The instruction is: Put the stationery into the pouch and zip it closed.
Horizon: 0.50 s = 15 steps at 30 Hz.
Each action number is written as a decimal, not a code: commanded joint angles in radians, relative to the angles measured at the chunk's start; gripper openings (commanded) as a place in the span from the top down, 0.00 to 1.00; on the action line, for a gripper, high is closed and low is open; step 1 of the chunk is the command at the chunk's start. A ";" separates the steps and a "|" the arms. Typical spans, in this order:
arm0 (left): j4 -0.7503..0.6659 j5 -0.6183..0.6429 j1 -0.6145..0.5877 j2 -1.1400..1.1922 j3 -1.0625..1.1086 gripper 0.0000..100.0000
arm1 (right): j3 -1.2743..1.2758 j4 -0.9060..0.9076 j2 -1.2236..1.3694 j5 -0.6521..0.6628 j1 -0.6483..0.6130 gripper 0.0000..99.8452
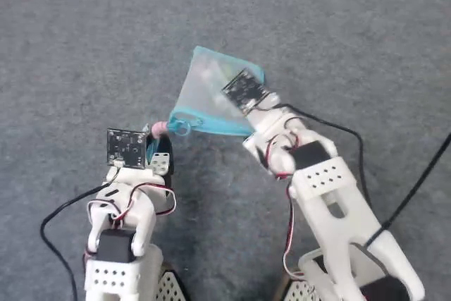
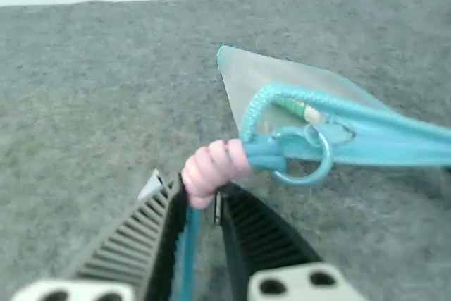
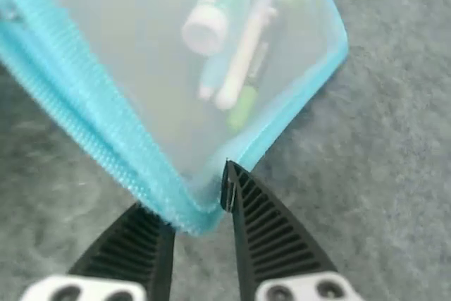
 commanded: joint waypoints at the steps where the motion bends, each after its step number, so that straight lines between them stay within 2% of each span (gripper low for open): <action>1: -0.005 0.006 -0.055 -0.038 -0.025 0.99 | 0.005 -0.004 0.044 0.038 0.171 0.99; 10: -0.003 0.005 -0.061 -0.038 -0.024 0.99 | 0.008 -0.005 0.047 0.104 0.337 0.99; 15: -0.005 -0.017 -0.054 -0.037 -0.021 0.99 | 0.009 0.001 0.048 0.124 0.341 0.99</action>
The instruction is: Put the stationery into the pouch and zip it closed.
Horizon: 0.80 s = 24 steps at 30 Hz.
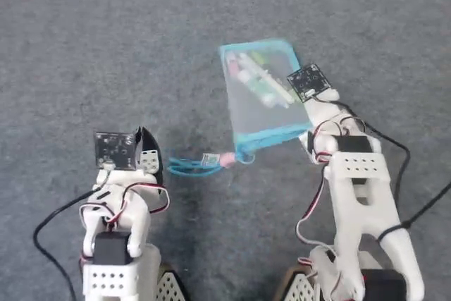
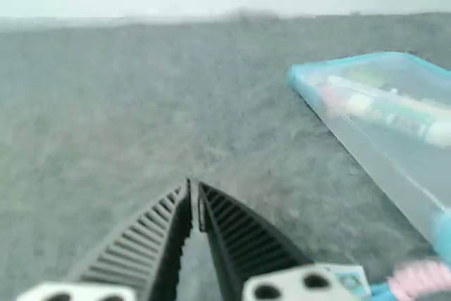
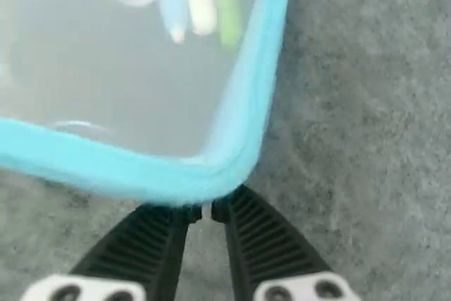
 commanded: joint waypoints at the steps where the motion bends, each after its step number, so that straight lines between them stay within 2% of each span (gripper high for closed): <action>1: -0.003 -0.017 -0.008 -0.015 -0.018 0.99 | -0.017 -0.004 -0.005 0.021 0.008 0.99; 4: -0.003 -0.018 0.012 -0.015 -0.018 0.99 | -0.015 0.007 -0.005 0.023 -0.018 0.99; 10: -0.008 -0.043 0.080 -0.021 0.015 0.99 | -0.021 0.202 -0.039 0.017 -0.156 0.99; 14: -0.009 -0.041 0.077 -0.023 0.015 0.99 | -0.020 0.263 -0.117 -0.071 -0.189 0.89; 19: -0.008 -0.043 0.075 -0.023 0.015 0.89 | -0.018 0.331 -0.280 -0.143 -0.191 0.80; 22: -0.008 -0.043 0.075 -0.023 0.015 0.84 | -0.014 0.378 -0.389 -0.166 -0.183 0.80; 24: -0.008 -0.041 0.075 -0.023 0.013 0.83 | -0.002 0.400 -0.463 -0.193 -0.183 0.82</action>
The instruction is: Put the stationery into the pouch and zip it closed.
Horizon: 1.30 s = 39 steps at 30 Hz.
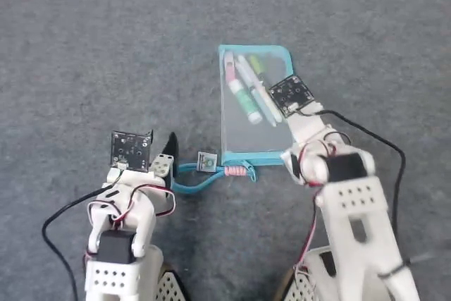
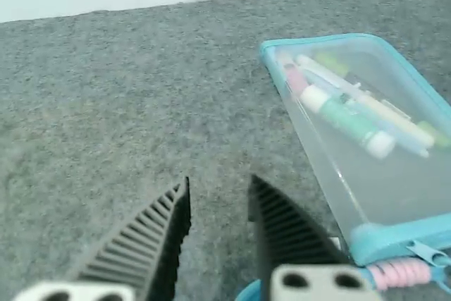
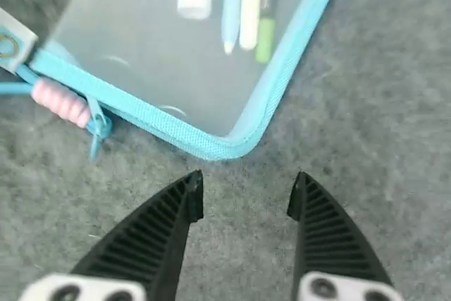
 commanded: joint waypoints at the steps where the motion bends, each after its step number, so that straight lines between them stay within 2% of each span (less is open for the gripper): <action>1: -0.008 -0.005 0.005 -0.026 -0.022 0.84 | 0.015 0.047 -0.199 -0.064 -0.004 0.83; 9: -0.009 -0.008 0.012 -0.026 -0.007 0.84 | 0.247 -0.085 -0.380 -0.066 -0.010 0.88; 13: -0.055 -0.008 0.009 -0.026 0.022 0.84 | 0.290 -0.067 -0.380 0.003 -0.048 0.88; 18: -0.149 -0.008 0.014 -0.018 0.085 0.84 | 0.348 -0.062 -0.395 0.006 -0.070 0.88; 21: -0.152 -0.003 0.014 -0.021 0.084 0.84 | 0.370 -0.059 -0.430 0.002 -0.068 0.88; 36: -0.152 -0.008 0.012 -0.020 0.084 0.84 | 0.684 -0.050 -0.967 0.003 -0.068 0.88; 39: -0.153 -0.008 0.012 -0.021 0.084 0.84 | 0.726 -0.004 -1.061 0.008 -0.067 0.88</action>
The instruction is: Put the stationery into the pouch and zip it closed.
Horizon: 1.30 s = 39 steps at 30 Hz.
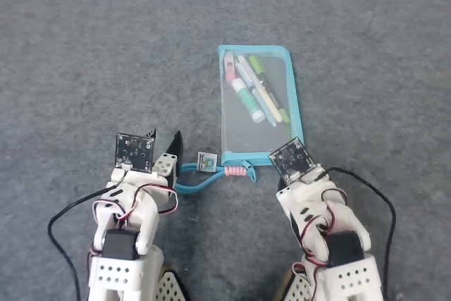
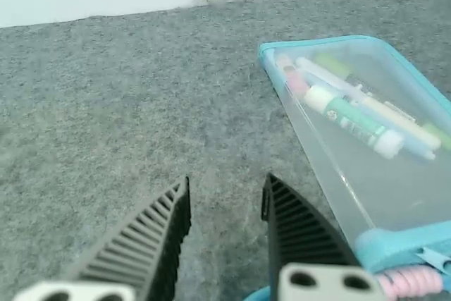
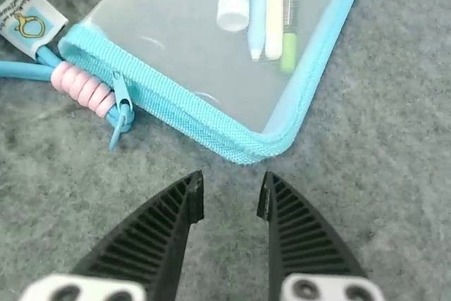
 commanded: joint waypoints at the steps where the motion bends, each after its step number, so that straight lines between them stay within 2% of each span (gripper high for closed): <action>1: -0.038 -0.008 0.003 -0.020 -0.010 0.83 | 0.026 0.070 -0.130 0.018 0.001 0.88; 4: -0.040 -0.009 0.003 -0.020 -0.010 0.83 | 0.029 0.084 -0.108 0.020 0.015 0.88; 8: -0.012 -0.009 0.029 -0.014 -0.010 0.84 | 0.046 0.091 -0.108 0.020 0.113 0.88; 13: 0.313 -0.006 0.044 -0.015 -0.010 0.84 | 0.106 0.119 -0.107 0.014 0.229 0.88; 15: 0.365 -0.006 0.040 -0.020 -0.010 0.84 | 0.107 0.148 -0.108 0.018 0.268 0.88; 24: 0.371 -0.009 0.040 -0.017 -0.010 0.84 | 0.107 0.278 -0.107 0.018 0.407 0.88; 39: 0.371 -0.009 0.040 -0.017 -0.010 0.84 | 0.107 0.278 -0.107 0.018 0.403 0.88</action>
